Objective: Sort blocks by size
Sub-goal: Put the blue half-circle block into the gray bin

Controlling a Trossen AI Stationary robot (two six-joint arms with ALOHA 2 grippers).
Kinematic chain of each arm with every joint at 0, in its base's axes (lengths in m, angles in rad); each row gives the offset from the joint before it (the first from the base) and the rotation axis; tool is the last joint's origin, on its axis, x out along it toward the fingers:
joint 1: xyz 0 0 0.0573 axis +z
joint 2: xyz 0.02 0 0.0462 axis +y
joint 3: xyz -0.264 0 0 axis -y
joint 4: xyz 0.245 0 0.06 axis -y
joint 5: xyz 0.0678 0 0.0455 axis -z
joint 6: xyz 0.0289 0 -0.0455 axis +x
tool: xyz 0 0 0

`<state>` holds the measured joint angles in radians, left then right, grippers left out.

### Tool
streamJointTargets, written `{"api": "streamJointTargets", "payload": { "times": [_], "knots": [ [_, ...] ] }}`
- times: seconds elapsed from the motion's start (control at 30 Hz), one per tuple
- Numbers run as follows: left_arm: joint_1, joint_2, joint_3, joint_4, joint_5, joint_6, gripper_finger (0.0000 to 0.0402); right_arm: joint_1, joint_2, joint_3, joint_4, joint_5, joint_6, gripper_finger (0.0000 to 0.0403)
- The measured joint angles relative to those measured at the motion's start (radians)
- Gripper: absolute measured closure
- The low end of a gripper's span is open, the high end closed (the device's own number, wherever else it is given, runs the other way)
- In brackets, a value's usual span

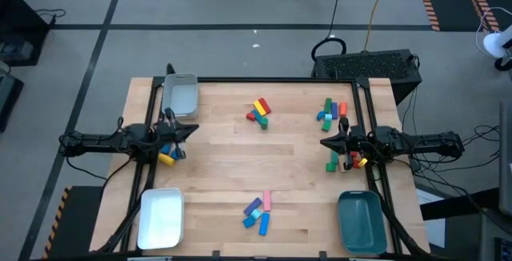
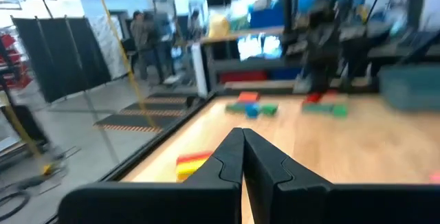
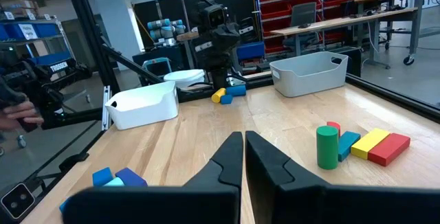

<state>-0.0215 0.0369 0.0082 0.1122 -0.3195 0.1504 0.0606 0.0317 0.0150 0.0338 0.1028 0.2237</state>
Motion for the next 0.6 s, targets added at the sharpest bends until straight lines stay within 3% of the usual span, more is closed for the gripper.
{"api": "streamJointTargets", "payload": {
  "times": [0.47, 0.6],
  "knots": [
    [0.000, 0.000, 0.000, 0.023, 0.085, -0.014, 0.0389, 0.000, 0.000, 0.000, 0.002, 0.000, 0.000, 0.0403],
    [0.000, 0.017, 0.000, -0.027, -0.058, -0.099, 0.0384, 0.000, 0.002, 0.000, -0.013, -0.070, 0.043, 0.0403]
  ]
}}
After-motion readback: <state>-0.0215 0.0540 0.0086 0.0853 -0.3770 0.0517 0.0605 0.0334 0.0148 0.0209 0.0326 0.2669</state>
